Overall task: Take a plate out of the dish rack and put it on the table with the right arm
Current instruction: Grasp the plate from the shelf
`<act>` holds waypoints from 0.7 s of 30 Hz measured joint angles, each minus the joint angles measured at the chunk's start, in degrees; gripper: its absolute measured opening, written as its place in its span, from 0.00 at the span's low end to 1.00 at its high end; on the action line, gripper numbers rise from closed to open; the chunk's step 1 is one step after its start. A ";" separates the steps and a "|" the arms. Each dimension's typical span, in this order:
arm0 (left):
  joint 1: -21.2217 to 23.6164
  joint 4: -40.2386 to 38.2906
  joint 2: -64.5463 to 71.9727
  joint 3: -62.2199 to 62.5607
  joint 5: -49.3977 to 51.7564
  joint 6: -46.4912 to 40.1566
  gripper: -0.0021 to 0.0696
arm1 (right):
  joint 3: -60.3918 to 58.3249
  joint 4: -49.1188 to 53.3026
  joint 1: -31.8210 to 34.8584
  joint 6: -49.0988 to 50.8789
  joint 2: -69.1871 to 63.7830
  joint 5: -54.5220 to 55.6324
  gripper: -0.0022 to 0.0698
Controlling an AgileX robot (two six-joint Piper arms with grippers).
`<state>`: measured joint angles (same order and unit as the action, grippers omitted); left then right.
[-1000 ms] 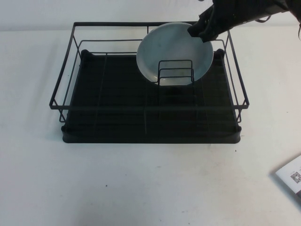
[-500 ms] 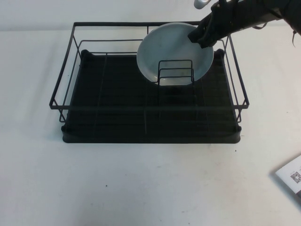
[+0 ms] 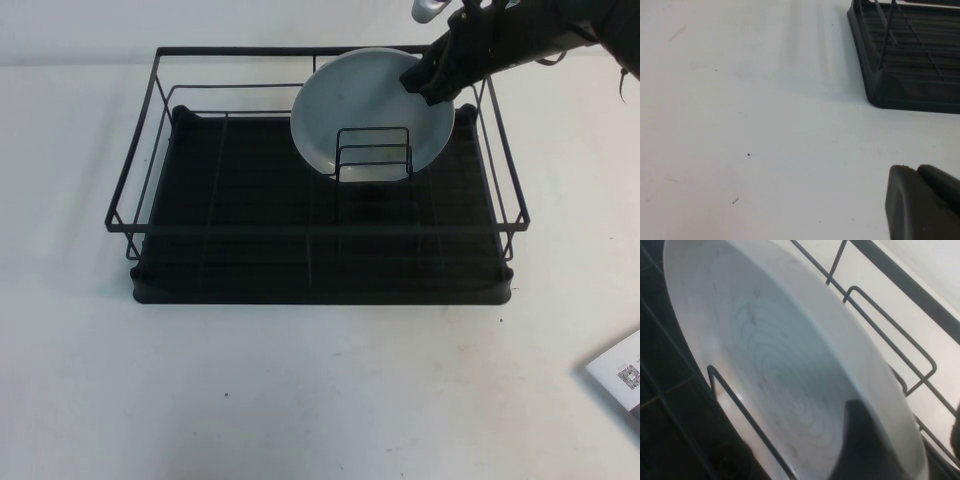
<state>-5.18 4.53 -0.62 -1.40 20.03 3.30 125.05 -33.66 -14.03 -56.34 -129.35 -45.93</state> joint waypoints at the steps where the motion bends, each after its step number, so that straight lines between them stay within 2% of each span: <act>1: 0.00 0.00 0.00 0.00 0.00 0.00 0.02 | 0.00 0.00 0.00 0.00 0.00 0.00 0.49; 8: 0.00 0.00 0.00 0.00 0.00 0.00 0.02 | 0.00 0.00 0.00 0.00 0.00 -0.35 0.36; 13: 0.00 0.00 0.00 0.00 0.00 0.00 0.02 | 0.00 0.24 -0.23 -0.88 0.11 -0.83 0.21; 21: 0.00 0.00 0.00 0.00 0.00 0.00 0.02 | 0.00 0.49 -0.23 -1.49 3.21 -0.82 0.17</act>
<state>-5.18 4.53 -0.62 -1.40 20.03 3.30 125.05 -33.17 -14.26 -57.82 -126.14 -46.75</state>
